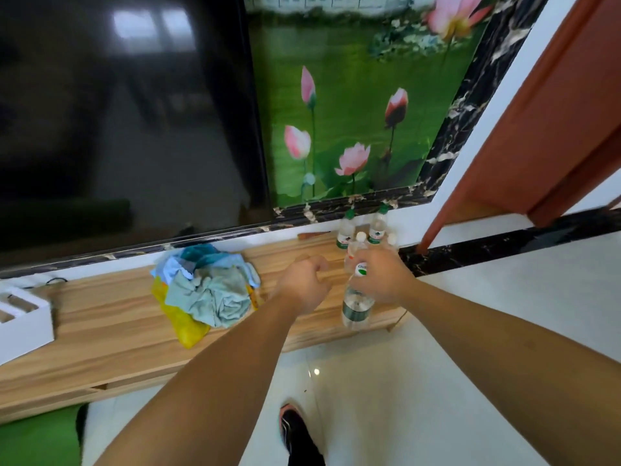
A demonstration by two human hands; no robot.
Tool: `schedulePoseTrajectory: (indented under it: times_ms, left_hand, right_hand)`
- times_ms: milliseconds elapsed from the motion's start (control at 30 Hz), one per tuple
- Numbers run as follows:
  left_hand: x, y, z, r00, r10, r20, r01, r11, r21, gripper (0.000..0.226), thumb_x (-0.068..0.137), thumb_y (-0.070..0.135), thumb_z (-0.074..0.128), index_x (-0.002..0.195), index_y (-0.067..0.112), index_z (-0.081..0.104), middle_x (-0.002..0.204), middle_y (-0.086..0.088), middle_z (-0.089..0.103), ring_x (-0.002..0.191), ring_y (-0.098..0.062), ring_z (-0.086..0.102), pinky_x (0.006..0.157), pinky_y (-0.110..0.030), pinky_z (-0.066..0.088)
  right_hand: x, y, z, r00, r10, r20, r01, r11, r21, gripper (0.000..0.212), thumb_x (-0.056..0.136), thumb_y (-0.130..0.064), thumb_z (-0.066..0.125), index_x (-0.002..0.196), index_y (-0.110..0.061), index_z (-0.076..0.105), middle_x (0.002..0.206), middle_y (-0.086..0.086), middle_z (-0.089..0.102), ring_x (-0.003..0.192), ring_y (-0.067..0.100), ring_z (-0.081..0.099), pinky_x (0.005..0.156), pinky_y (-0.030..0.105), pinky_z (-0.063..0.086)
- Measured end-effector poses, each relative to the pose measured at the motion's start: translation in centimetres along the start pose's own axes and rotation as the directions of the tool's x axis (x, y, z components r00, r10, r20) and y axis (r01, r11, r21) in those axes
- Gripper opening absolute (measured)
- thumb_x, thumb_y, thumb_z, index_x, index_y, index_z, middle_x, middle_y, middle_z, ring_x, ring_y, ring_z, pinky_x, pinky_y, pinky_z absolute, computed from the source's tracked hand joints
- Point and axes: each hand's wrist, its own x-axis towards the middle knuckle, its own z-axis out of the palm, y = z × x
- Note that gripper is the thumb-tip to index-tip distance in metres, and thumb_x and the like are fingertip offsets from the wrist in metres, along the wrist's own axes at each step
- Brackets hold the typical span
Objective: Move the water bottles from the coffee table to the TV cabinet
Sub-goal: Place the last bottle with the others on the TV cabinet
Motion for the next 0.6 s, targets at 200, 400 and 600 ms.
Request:
schedulePoseTrajectory:
  times_ms: [200,400,600]
  left_hand:
    - [7.0,-1.4,-1.1,0.998,-0.035,0.061,0.037,0.999,-0.038,0.030,0.079,0.029,0.058,0.109,0.030,0.059,0.113,-0.001,0.061,0.088,-0.020,0.054,0.073,-0.026,0.040]
    - [11.8,-2.6,-1.5,0.995,-0.057,0.076,0.055,0.998,0.018,0.030,0.081,0.025,0.059,0.111,0.024,0.060,0.114,-0.005,0.057,0.102,-0.026,0.055,0.081,-0.031,0.043]
    - [17.1,-2.0,-1.0,0.987,-0.117,0.108,0.107,0.990,0.089,0.029,0.082,0.026,0.060,0.111,0.025,0.059,0.113,-0.004,0.055,0.103,-0.025,0.054,0.086,-0.033,0.045]
  right_hand:
    - [6.9,0.6,0.5,1.000,0.000,0.013,0.001,0.999,-0.049,0.029,0.079,-0.023,0.070,0.107,-0.018,0.067,0.116,0.005,0.062,0.100,0.024,0.058,0.085,0.036,0.050]
    - [14.0,2.5,1.9,0.994,0.028,0.103,-0.022,0.998,-0.055,0.027,0.078,-0.014,0.067,0.105,-0.017,0.062,0.111,0.008,0.057,0.096,0.025,0.056,0.084,0.039,0.050]
    - [20.9,5.9,5.0,0.976,0.136,0.170,-0.151,0.985,0.080,0.019,0.078,-0.021,0.070,0.094,-0.014,0.062,0.105,0.011,0.061,0.095,0.028,0.059,0.071,0.030,0.046]
